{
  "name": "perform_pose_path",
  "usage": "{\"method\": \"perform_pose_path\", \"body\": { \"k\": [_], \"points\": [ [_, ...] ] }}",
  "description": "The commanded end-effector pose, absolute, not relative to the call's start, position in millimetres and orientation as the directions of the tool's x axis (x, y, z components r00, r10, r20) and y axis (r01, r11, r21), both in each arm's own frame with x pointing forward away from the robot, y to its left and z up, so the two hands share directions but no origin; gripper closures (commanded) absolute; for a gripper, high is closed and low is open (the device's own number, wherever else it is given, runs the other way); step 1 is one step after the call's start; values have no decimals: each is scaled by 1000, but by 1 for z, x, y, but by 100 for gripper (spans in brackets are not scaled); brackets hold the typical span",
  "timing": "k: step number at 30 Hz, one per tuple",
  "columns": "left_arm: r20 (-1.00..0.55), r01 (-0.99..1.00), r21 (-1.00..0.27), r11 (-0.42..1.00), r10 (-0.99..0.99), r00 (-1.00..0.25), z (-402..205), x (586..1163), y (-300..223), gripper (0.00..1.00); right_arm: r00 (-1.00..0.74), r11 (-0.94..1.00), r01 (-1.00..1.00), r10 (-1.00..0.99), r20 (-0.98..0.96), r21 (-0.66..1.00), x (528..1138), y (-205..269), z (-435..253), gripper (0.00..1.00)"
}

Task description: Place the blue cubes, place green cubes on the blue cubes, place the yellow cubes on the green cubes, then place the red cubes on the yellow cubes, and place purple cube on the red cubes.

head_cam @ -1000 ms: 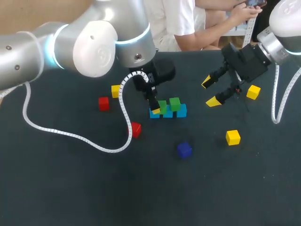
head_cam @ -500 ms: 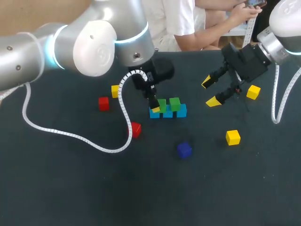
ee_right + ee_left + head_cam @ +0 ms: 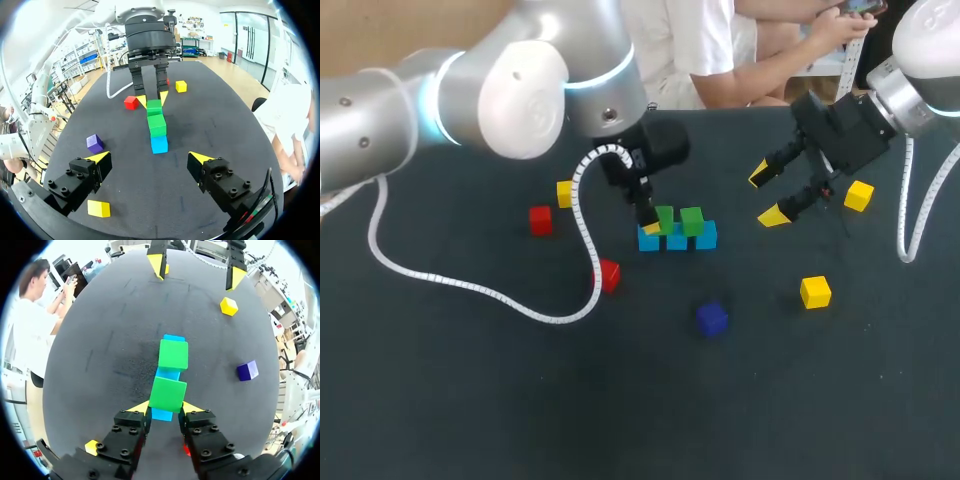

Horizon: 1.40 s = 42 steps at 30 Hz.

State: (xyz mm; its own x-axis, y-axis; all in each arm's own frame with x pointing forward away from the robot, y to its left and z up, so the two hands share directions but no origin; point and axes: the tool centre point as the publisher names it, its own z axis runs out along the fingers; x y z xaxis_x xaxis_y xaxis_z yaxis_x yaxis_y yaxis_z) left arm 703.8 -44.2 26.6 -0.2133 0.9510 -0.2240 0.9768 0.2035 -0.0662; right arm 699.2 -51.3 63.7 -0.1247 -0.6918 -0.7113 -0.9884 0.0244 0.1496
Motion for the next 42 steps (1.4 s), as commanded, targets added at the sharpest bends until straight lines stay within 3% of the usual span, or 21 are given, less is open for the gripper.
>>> {"method": "perform_pose_path", "body": {
  "k": [1, 42],
  "points": [
    [-214, 978, -74, 197, 954, -208, 27, 709, -47, 100, -124, 24, -989, -691, -713, 149, 699, -52, 64, 0],
    [-203, 974, -85, 209, 954, -222, 22, 708, -45, 100, -124, 24, -989, -691, -713, 149, 699, -52, 64, 0]
  ]
}}
